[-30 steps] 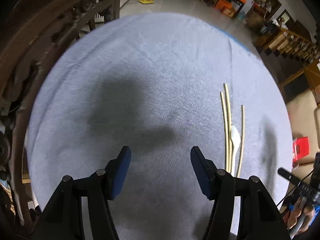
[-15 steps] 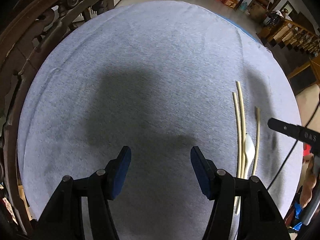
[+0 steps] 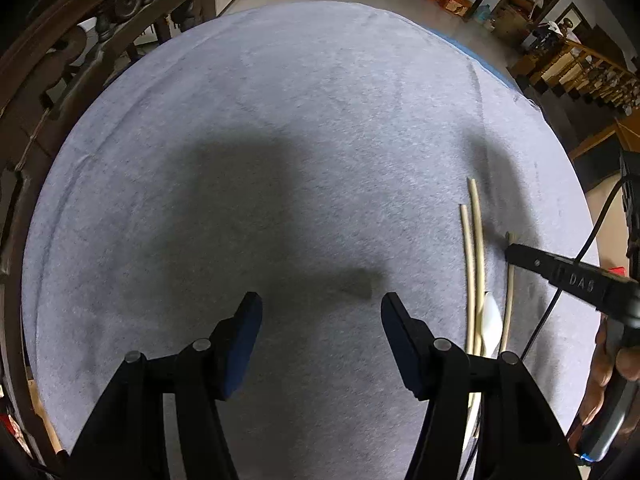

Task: Organize utensils
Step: 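Move both grippers to the remaining chopsticks and close each on one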

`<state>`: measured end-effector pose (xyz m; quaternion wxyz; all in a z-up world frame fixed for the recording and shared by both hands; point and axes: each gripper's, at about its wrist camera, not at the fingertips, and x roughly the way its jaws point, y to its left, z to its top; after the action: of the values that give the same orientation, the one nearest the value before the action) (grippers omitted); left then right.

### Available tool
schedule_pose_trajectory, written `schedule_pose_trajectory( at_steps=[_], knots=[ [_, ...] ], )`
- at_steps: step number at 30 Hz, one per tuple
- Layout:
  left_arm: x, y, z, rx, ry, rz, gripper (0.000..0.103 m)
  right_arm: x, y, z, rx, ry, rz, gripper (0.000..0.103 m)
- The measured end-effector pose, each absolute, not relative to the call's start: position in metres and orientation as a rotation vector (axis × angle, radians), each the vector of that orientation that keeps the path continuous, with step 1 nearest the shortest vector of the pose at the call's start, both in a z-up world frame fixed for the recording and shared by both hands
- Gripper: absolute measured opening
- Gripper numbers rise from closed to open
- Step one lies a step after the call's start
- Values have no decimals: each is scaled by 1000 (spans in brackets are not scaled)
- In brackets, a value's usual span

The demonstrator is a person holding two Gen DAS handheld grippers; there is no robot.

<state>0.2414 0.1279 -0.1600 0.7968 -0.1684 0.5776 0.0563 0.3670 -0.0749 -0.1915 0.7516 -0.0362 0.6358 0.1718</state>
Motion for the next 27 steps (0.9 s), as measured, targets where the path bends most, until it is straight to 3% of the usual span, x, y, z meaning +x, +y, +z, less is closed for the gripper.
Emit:
schedule_pose_trajectory(
  at_steps=[18,23,27],
  knots=[
    [335,46,-152,-199,1299,140,62,350,-159,-187,63,1353,410,5],
    [353,35,-166,-195,1344,150,45,355,-171,-188,97,1350,432,5],
    [356,27,-173,-176,1358,156,44,352,-177,-187,104,1342,439,6]
  ],
)
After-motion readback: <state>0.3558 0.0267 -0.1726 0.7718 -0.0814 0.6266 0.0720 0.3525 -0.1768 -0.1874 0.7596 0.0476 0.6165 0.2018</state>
